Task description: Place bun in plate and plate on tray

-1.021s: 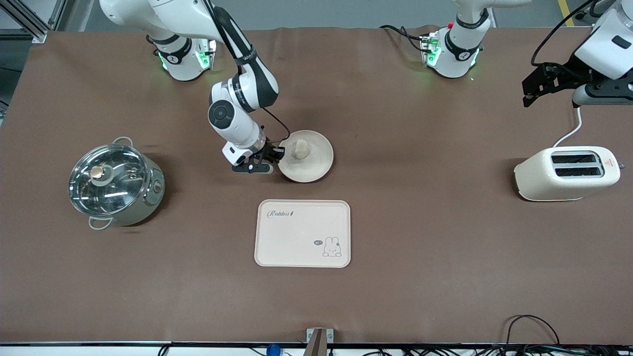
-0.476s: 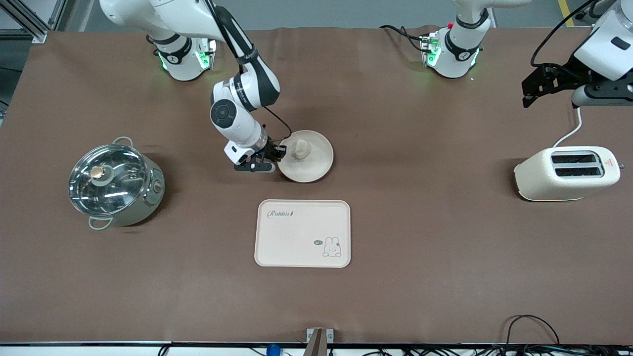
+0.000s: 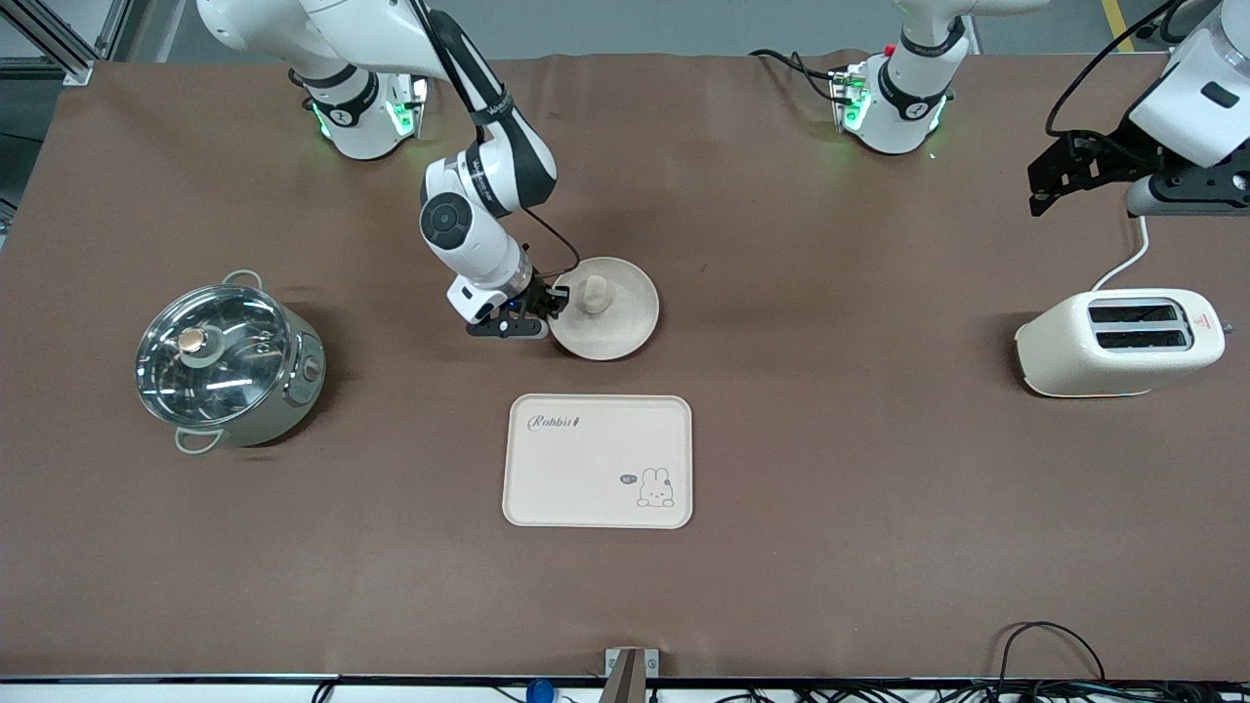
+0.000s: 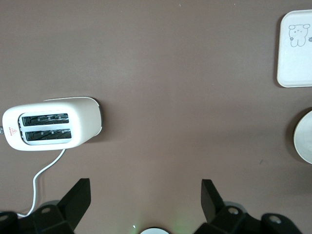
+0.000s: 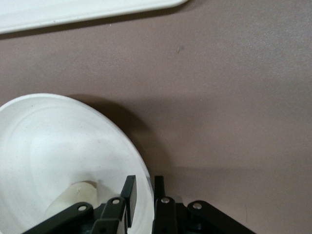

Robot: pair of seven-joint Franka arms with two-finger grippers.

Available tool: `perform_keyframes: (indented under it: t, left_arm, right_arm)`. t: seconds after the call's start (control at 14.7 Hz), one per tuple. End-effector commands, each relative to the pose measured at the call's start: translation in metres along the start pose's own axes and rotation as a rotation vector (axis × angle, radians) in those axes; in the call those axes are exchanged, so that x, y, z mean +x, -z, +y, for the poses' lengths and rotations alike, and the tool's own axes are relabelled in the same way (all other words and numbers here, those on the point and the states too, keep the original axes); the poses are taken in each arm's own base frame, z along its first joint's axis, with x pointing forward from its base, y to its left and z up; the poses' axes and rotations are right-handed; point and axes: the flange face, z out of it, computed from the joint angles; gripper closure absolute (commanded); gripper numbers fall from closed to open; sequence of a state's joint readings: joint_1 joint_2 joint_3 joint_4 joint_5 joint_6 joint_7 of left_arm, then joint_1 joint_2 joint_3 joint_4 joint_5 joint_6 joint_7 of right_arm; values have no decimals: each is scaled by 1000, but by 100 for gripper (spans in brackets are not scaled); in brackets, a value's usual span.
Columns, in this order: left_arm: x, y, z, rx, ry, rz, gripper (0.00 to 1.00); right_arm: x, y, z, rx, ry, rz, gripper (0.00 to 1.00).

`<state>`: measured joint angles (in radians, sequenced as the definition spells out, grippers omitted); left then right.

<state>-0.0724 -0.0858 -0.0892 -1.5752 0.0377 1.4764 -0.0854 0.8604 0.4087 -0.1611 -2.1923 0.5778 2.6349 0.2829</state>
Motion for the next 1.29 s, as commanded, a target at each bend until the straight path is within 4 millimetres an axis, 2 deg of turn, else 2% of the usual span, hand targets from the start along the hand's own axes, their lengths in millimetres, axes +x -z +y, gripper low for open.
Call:
perform_keyframes:
  t: [0.0,0.41,0.48,0.54,0.61,0.88,1.09,1.16,1.23]
  left_arm:
    - [1,-2,1,-2,7,-4,0]
    - [3,-4,1,-2,7,-7,0]
    - [3,-4,1,-2,7,-7,0]
    - [3,-5,1,-2,7,-9,0]
    - [3,-5,1,-2,7,-9,0]
    - [6,-9,2,-2,5,-15,0]
    - [8,-11,5,-1,0,-16,0]
    - [8,-11,5,-1,-2,-16,0]
    - [8,-12,6,-1,0,-17,0]
  right_arm:
    - [2,-6,-2,8,4,5,78]
    - [1,-14,-3,-1,5,11,78]
    - [2,-14,-3,-1,7,11,82]
    - [3,-14,-2,-1,8,9,97]
    - [5,-13,0,0,4,10,100]
    - [8,-8,-2,9,-1,5,100]
    - [21,25,-28,61,14,11,100]
    - [39,44,-36,93,9,40,100]
    - [54,54,-45,114,10,68,100]
